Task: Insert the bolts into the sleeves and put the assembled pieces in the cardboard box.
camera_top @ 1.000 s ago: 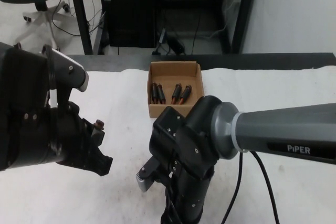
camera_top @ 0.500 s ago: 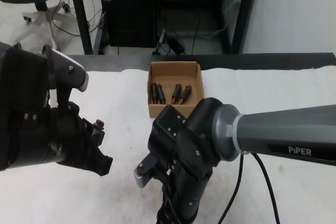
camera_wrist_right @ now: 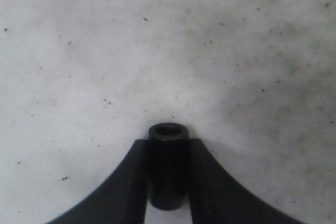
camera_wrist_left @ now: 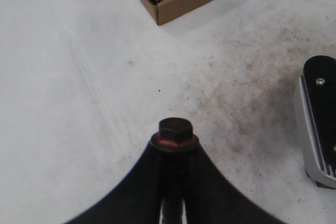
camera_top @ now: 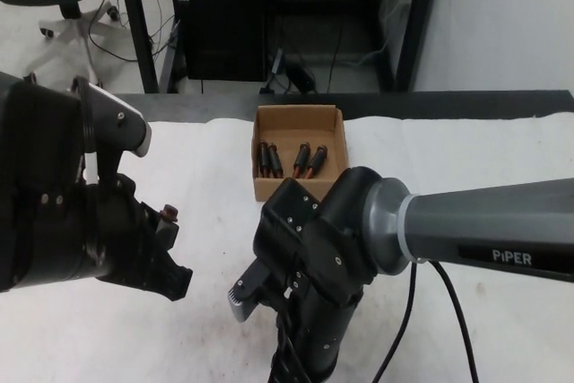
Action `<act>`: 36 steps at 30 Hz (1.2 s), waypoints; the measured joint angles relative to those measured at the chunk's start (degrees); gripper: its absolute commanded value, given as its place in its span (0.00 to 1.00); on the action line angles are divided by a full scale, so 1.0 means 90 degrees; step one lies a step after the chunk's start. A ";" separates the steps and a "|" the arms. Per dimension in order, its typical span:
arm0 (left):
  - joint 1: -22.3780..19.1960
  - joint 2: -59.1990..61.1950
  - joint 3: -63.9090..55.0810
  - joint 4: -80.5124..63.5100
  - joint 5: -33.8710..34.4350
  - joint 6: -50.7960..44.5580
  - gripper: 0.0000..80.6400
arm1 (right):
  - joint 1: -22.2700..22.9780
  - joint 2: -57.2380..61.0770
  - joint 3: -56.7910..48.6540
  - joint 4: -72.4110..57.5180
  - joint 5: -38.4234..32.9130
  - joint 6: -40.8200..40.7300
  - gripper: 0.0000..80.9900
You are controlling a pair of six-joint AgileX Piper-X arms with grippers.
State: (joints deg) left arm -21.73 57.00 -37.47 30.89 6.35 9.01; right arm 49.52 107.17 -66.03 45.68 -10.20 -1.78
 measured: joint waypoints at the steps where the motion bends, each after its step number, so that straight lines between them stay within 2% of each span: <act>1: 0.0000 0.0000 0.0000 0.0000 0.0000 0.0000 0.00 | 0.0000 0.0000 0.0000 0.0000 0.0000 -0.0055 0.01; 6: 0.0000 0.0000 0.0000 -0.0273 0.0000 0.0000 0.00 | -0.0025 -0.0020 0.0000 0.0000 0.0000 0.0018 0.01; 9: 0.0000 0.0000 0.0000 -0.0967 0.0331 0.0000 0.00 | -0.0086 -0.0074 0.0026 -0.0054 0.0000 0.0198 0.01; 12: 0.0000 0.0081 0.0010 -0.2129 0.1156 0.0000 0.00 | -0.0423 -0.0339 0.0064 -0.0596 -0.0036 0.0604 0.01; 13: 0.0000 0.0248 0.0010 -0.3066 0.1692 -0.0149 0.00 | -0.0554 -0.0435 0.0062 -0.0852 -0.0087 0.0734 0.01; 15: 0.0000 0.0550 0.0010 -0.4095 0.1937 -0.0409 0.00 | -0.0825 -0.0608 0.0062 -0.1426 -0.0310 0.1001 0.01; 19: 0.0025 0.1135 0.0010 -0.5316 0.2030 -0.0884 0.00 | -0.1286 -0.0852 0.0062 -0.2523 -0.0644 0.1271 0.01; 21: 0.0059 0.1874 0.0010 -0.6314 0.2081 -0.1397 0.00 | -0.1546 -0.0867 0.0062 -0.3107 -0.0921 0.1352 0.01; 28: 0.0111 0.3295 -0.0239 -0.7887 0.2345 -0.1953 0.00 | -0.2070 -0.0867 0.0062 -0.3977 -0.1690 0.1382 0.01; 36: 0.0111 0.3683 -0.0748 -0.8606 0.2403 -0.2438 0.00 | -0.2765 -0.1028 0.0446 -0.5294 -0.2413 0.1558 0.01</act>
State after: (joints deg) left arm -20.73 90.15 -44.21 -46.57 27.97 -12.94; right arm 24.64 97.92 -62.02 -1.97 -31.91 12.24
